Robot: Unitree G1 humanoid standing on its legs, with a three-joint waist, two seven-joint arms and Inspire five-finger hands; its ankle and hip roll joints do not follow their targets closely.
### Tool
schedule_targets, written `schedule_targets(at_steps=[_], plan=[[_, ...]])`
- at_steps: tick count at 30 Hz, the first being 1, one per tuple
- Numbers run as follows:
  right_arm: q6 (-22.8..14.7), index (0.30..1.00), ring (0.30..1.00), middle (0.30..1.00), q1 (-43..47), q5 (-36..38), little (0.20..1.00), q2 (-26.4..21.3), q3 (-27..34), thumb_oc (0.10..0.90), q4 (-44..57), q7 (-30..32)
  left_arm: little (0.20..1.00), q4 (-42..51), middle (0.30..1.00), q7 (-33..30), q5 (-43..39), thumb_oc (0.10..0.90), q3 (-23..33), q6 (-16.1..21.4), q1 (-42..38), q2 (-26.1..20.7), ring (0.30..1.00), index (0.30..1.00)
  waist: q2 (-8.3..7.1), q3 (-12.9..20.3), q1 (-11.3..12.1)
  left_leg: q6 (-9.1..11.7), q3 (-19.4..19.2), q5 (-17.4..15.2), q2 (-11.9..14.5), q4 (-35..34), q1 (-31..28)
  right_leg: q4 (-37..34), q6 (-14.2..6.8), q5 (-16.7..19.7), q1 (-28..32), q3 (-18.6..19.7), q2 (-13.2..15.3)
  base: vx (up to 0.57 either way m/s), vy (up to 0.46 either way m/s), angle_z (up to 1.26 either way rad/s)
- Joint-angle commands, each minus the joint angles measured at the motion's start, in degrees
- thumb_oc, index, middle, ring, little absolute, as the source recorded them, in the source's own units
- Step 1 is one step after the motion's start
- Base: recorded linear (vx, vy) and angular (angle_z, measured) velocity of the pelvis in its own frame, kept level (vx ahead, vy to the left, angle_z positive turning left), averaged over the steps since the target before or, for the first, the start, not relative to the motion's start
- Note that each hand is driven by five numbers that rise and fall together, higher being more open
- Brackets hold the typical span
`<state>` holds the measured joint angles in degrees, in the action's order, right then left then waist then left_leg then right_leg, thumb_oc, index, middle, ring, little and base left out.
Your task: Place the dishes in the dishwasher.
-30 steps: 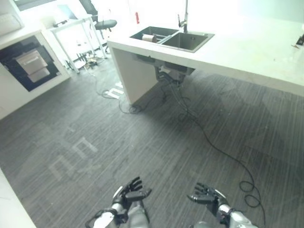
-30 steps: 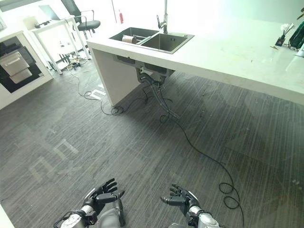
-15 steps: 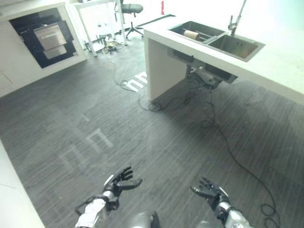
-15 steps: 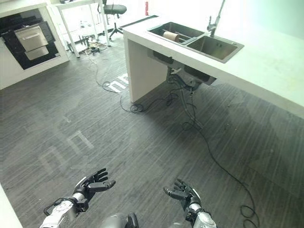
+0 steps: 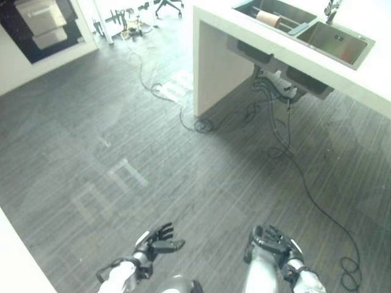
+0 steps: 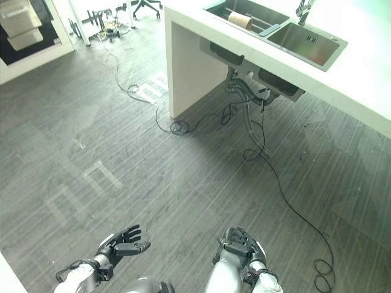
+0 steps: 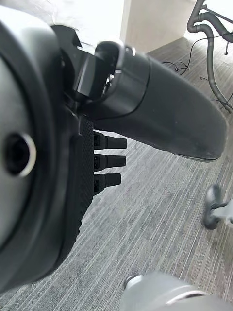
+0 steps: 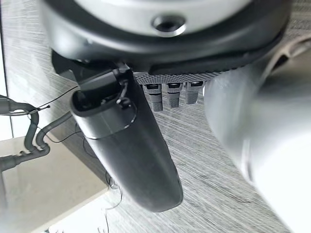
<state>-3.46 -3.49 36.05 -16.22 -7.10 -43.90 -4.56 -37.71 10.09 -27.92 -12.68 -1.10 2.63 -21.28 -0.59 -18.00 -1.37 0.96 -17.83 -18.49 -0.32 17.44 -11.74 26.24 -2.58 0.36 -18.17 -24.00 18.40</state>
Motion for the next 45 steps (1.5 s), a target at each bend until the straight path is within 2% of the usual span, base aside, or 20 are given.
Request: schedule_targets(at_steps=[1, 4, 6, 7, 9, 11, 13, 15, 16, 20, 23, 26, 28, 30, 31, 33, 36, 40, 43, 45], plan=[[-0.15, 0.900, 0.900, 0.900, 2.51, -0.03, 0.900, -1.99, 0.11, 0.800, 0.37, 1.87, 0.900, 5.31, 0.900, 2.27, -1.61, 0.800, -0.05, 4.01, -1.61, -1.23, 0.900, 0.900, -0.63, 5.27, 1.13, -3.57, 0.41, -2.06, 1.12, 1.16, 3.70, -9.00, -7.91, 1.35, 6.65, 3.33, 1.24, 0.42, -0.238, 0.12], [1.15, 0.900, 0.900, 0.900, 3.15, -1.77, 0.900, -3.24, 0.05, 0.800, -1.96, 0.27, 0.900, 5.32, 0.900, 2.24, -2.13, 0.800, 0.48, 3.52, 0.00, 0.06, 0.900, 0.900, 0.04, 6.82, 1.00, -0.63, 0.36, 1.39, 3.00, 6.89, 2.95, -9.04, -4.58, -2.14, 8.56, 2.11, -2.84, 0.39, -0.232, -0.40], [0.64, 0.900, 0.900, 0.900, 3.53, -3.82, 0.900, -4.75, 0.24, 0.800, -4.50, -1.22, 0.900, 3.69, 0.900, 2.31, -4.44, 0.800, 0.69, 4.69, 0.59, 1.13, 0.900, 0.900, 0.10, 8.24, 1.04, 3.30, -0.08, 9.86, 3.78, 16.30, 4.96, -9.05, -1.40, -6.45, 10.01, 1.61, -6.12, 0.40, -0.263, -0.59], [0.32, 0.900, 0.900, 0.900, 3.47, -4.16, 0.900, -5.39, 0.78, 0.800, -5.37, -1.42, 0.900, 3.26, 0.900, 3.16, -4.56, 0.800, 0.94, 4.72, 0.55, 1.47, 0.900, 0.900, 0.59, 8.27, 1.08, 5.05, -0.34, 11.14, 6.03, 23.39, 7.85, -9.05, -0.20, -9.04, 11.43, 1.82, -8.02, 0.36, -0.278, -0.24], [-0.30, 0.900, 0.900, 0.900, 3.35, -3.71, 0.900, -6.01, 1.90, 0.800, -6.40, -1.63, 0.900, 3.58, 0.900, 4.71, -4.12, 0.800, 0.83, 4.07, -0.24, 1.32, 0.900, 0.900, 0.19, 7.77, 1.13, 4.61, -0.47, 10.81, 7.60, 28.36, 13.01, -9.05, 0.95, -10.39, 12.49, 2.05, -8.55, 0.18, -0.141, 0.10], [-1.56, 0.900, 0.900, 0.900, 3.57, -3.04, 0.900, -5.86, 2.19, 0.800, -8.08, -2.28, 0.900, 3.84, 0.900, 5.47, -3.89, 0.800, 0.17, 4.45, -0.49, 1.73, 0.900, 0.900, -0.10, 7.17, 2.03, 1.50, 1.17, 9.06, 2.04, 20.25, 14.87, -9.05, 0.16, -9.22, 12.26, 3.63, -8.49, 0.15, 0.022, -0.45], [-1.58, 0.900, 0.900, 0.900, 3.68, -3.47, 0.900, -5.44, 2.48, 0.800, -8.62, -1.90, 0.900, 4.58, 0.900, 5.39, -5.08, 0.800, -0.63, 4.42, -0.71, 1.07, 0.900, 0.900, 0.22, 6.75, 1.76, 0.30, -0.14, 7.87, 1.61, 7.79, 13.13, -9.05, -0.75, -9.46, 12.36, 4.33, -9.51, 0.24, 0.076, -0.56], [-1.97, 0.900, 0.900, 0.900, 3.57, -3.33, 0.900, -4.95, 2.50, 0.800, -9.68, -1.61, 0.900, 4.76, 0.900, 4.84, -5.65, 0.800, -1.30, 4.47, -0.89, 0.77, 0.900, 0.900, 0.53, 6.59, 1.86, 0.18, 0.59, 7.83, 0.98, 1.46, 12.93, -9.05, -1.39, -9.67, 12.98, 5.60, -10.18, 0.19, 0.106, -0.24], [-2.06, 0.900, 0.900, 0.900, 3.50, -3.77, 0.900, -4.66, 2.32, 0.800, -10.28, -1.71, 0.900, 4.96, 0.900, 4.64, -6.01, 0.800, -1.32, 4.48, -0.71, 0.74, 0.900, 0.900, 0.81, 6.51, 2.25, 0.40, 1.78, 7.85, 1.25, -0.25, 13.79, -9.05, -1.71, -10.19, 13.72, 6.52, -10.75, 0.27, 0.170, -0.69], [-2.52, 0.900, 0.900, 0.900, 3.59, -6.95, 0.900, -3.84, 0.56, 0.800, -14.24, -3.28, 0.900, 6.27, 0.900, 3.29, -6.89, 0.800, 0.16, 3.77, 0.92, 0.73, 0.900, 0.900, 3.17, 7.11, 4.95, 3.83, 9.67, 13.00, 8.02, -0.25, 22.85, -9.05, -2.66, -13.53, 16.59, 9.98, -13.68, 0.31, 0.226, -0.74], [-2.23, 0.900, 0.900, 0.900, 3.13, -8.19, 0.900, -3.81, 0.27, 0.800, -15.83, -2.98, 0.900, 5.77, 0.900, 4.09, -5.21, 0.800, 0.73, 2.61, 0.26, 0.61, 0.900, 0.900, 3.37, 7.37, 4.84, 3.21, 8.32, 12.65, 9.48, -0.25, 22.29, -9.05, -2.83, -14.37, 18.40, 9.10, -13.07, 0.32, 0.261, -0.65], [-1.92, 0.900, 0.900, 0.900, 3.62, -8.28, 0.900, -3.09, -0.05, 0.800, -18.64, -1.93, 0.900, 4.66, 0.900, 3.49, -4.05, 0.800, 0.40, 1.58, -1.56, -0.01, 0.900, 0.900, 3.92, 7.20, 5.06, 0.82, 9.74, 10.22, 6.81, -0.25, 19.56, -7.51, -2.63, -14.32, 20.47, 9.25, -13.74, 0.41, 0.380, 0.29], [-1.69, 0.900, 0.900, 0.900, 3.73, -6.73, 0.900, -2.97, 0.49, 0.800, -19.57, -1.62, 0.900, 4.25, 0.900, 4.29, -2.84, 0.800, 0.32, 0.64, -2.44, -0.75, 0.900, 0.900, 3.74, 6.96, 5.02, -2.05, 9.70, 8.63, 3.92, -0.25, 18.19, 1.88, -4.08, -12.76, 18.26, 10.67, -13.39, 0.25, 0.272, 0.14], [-1.85, 0.900, 0.900, 0.900, 3.71, -6.59, 0.900, -2.86, 0.58, 0.800, -19.65, -1.65, 0.900, 4.25, 0.900, 4.41, -2.69, 0.800, 0.24, 0.55, -2.54, -0.84, 0.900, 0.900, 3.71, 6.97, 5.06, -2.63, 9.37, 8.38, 3.47, -0.25, 17.99, 4.78, -4.63, -12.34, 17.18, 11.02, -13.10, 0.10, 0.172, 0.05], [-3.60, 0.900, 0.900, 0.900, 2.95, -6.82, 0.900, -2.07, 0.83, 0.800, -19.09, -2.02, 0.900, 3.87, 0.900, 4.53, -1.77, 0.800, -0.41, 1.52, -2.30, -1.55, 0.900, 0.900, 4.17, 6.48, 4.45, -5.25, 8.66, 6.81, 1.47, -0.25, 16.44, 16.99, -7.05, -7.98, 12.56, 11.00, -12.18, 0.11, 0.213, -0.09], [-4.41, 0.900, 0.900, 0.900, 2.46, -6.87, 0.900, -2.20, 0.69, 0.800, -18.81, -2.32, 0.900, 3.27, 0.900, 3.71, -1.88, 0.800, -0.32, 2.09, -2.20, -1.65, 0.900, 0.900, 4.31, 6.51, 4.35, -5.77, 8.06, 5.79, 0.85, -0.25, 15.51, 21.67, -7.63, -4.92, 8.70, 10.14, -10.41, 0.13, 0.177, -0.21], [-5.53, 0.900, 0.900, 0.900, 2.20, -7.58, 0.900, -2.24, 0.53, 0.800, -18.04, -3.14, 0.900, 2.52, 0.900, 2.80, -2.58, 0.800, 0.25, 2.63, -1.96, -1.22, 0.900, 0.900, 3.85, 6.01, 3.28, -5.36, 7.35, 4.23, -0.16, -0.25, 13.52, 14.98, -7.78, -3.00, 6.25, 8.21, -9.26, 0.20, -0.009, -0.25], [-6.52, 0.900, 0.900, 0.900, 2.40, -6.74, 0.900, -2.15, 0.49, 0.800, -15.46, -3.63, 0.900, 2.20, 0.900, 0.48, -2.45, 0.800, -0.49, 2.75, -2.08, -1.09, 0.900, 0.900, 1.50, 5.00, 0.89, -4.31, 9.52, 0.28, -2.56, -0.25, 10.41, -9.04, -9.46, 5.48, 4.93, 11.81, -5.25, 0.28, -0.213, -0.34], [-6.83, 0.900, 0.900, 0.900, 2.04, -7.75, 0.900, -1.03, 1.35, 0.800, -14.43, -2.81, 0.900, 0.86, 0.900, 0.03, -2.77, 0.800, -1.02, 3.27, -2.23, -1.16, 0.900, 0.900, 0.82, 4.74, 0.17, -4.11, 11.47, -2.05, -2.79, -0.25, 8.44, -9.05, -11.10, 8.20, 1.99, 19.22, -1.49, 0.41, -0.364, 0.58], [-5.91, 0.900, 0.900, 0.900, 2.05, -7.64, 0.900, -0.83, 1.53, 0.800, -14.38, -2.63, 0.900, 0.20, 0.900, -0.12, -1.16, 0.800, -0.02, 3.28, -1.35, -1.10, 0.900, 0.900, 0.64, 5.05, 1.53, -3.17, 10.28, -0.58, -1.41, -0.25, 7.30, -9.05, -10.85, 5.22, 5.23, 15.67, -0.18, 0.52, -0.440, 0.97]])
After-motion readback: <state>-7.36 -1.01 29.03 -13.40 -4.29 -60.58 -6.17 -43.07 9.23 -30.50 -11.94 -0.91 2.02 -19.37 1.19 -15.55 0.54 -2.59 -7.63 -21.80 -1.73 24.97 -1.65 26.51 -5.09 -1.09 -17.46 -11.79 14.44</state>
